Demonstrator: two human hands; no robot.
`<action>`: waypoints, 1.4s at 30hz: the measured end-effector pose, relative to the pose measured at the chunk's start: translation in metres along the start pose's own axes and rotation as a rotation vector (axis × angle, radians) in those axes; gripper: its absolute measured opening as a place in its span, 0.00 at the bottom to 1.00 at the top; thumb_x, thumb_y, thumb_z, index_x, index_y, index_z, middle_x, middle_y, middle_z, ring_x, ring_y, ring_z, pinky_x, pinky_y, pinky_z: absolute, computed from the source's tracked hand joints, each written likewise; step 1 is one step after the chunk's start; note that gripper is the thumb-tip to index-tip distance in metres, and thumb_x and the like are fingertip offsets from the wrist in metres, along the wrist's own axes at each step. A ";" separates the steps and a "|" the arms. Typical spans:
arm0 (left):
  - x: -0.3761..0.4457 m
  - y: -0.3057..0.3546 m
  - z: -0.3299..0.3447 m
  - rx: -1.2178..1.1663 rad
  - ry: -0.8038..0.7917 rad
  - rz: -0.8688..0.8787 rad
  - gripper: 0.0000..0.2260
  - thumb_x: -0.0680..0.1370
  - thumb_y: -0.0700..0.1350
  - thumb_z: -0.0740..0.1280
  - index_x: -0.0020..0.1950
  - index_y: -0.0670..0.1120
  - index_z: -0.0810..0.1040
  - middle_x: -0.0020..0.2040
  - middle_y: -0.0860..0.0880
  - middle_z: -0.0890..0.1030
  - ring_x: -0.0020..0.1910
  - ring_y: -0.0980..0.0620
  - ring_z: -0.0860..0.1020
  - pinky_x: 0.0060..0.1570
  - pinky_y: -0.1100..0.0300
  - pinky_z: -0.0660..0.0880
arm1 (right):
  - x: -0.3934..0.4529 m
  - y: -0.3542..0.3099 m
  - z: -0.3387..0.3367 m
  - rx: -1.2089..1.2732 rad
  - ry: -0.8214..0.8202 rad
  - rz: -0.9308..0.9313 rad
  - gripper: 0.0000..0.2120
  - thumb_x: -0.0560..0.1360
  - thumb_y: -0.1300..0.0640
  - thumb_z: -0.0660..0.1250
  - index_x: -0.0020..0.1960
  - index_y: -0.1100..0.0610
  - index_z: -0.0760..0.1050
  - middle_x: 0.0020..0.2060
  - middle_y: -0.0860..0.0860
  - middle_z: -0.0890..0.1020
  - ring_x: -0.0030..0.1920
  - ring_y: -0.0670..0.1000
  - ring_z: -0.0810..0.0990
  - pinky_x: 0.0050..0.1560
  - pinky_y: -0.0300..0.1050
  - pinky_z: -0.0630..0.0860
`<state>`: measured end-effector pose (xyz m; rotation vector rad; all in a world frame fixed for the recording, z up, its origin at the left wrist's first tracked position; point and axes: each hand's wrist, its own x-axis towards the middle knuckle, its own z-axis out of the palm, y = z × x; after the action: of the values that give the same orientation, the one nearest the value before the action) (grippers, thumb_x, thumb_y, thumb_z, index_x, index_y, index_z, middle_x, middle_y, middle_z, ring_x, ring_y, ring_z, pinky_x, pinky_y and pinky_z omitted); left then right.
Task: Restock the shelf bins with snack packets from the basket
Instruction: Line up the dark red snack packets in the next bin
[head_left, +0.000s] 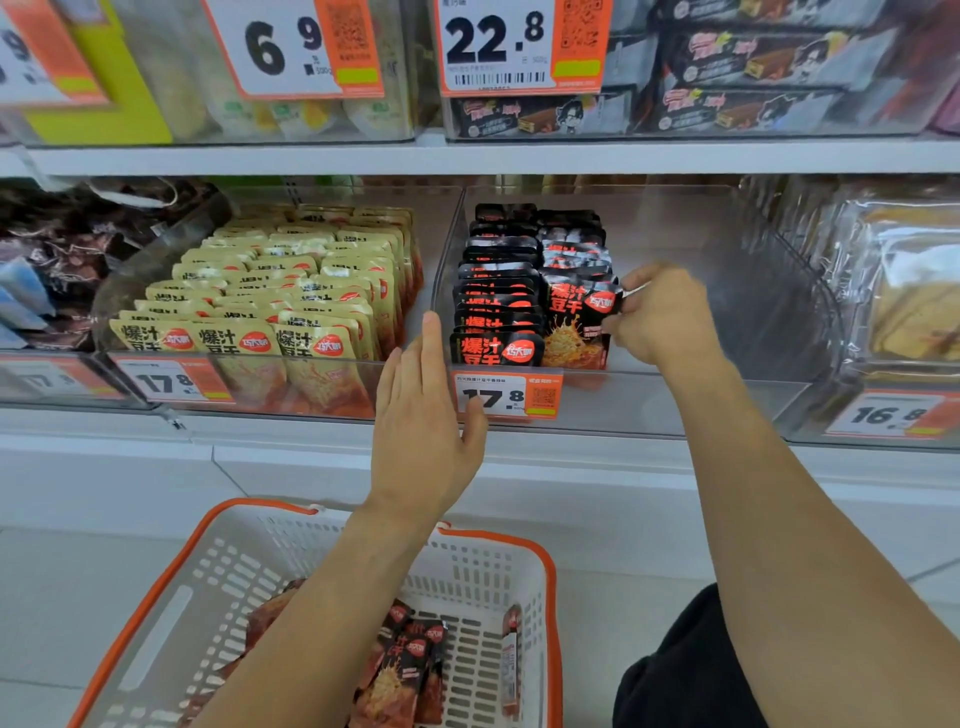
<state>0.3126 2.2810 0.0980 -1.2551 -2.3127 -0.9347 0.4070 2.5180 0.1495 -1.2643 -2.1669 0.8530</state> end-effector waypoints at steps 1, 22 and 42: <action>0.000 -0.001 0.000 -0.002 -0.003 0.010 0.38 0.75 0.43 0.69 0.79 0.36 0.54 0.69 0.40 0.71 0.69 0.46 0.63 0.73 0.42 0.64 | -0.003 0.000 -0.003 -0.005 0.025 -0.017 0.20 0.70 0.63 0.77 0.59 0.60 0.75 0.49 0.57 0.83 0.53 0.56 0.82 0.54 0.46 0.77; -0.299 -0.190 0.012 0.282 -1.155 -0.752 0.21 0.80 0.58 0.54 0.69 0.50 0.69 0.68 0.47 0.70 0.66 0.43 0.68 0.64 0.47 0.70 | -0.246 0.061 0.266 -0.356 -1.088 -0.375 0.06 0.76 0.63 0.64 0.52 0.57 0.71 0.45 0.56 0.75 0.44 0.57 0.73 0.47 0.54 0.73; -0.286 -0.199 0.025 0.187 -1.257 -0.848 0.22 0.80 0.57 0.62 0.68 0.45 0.70 0.70 0.43 0.68 0.71 0.40 0.63 0.69 0.42 0.65 | -0.275 0.113 0.331 -0.659 -1.095 -0.009 0.33 0.75 0.69 0.61 0.78 0.57 0.56 0.58 0.60 0.76 0.41 0.55 0.77 0.33 0.48 0.72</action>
<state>0.3031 2.0466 -0.1610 -0.7984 -3.9450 0.0717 0.3738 2.2279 -0.1861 -1.1687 -3.5395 0.9974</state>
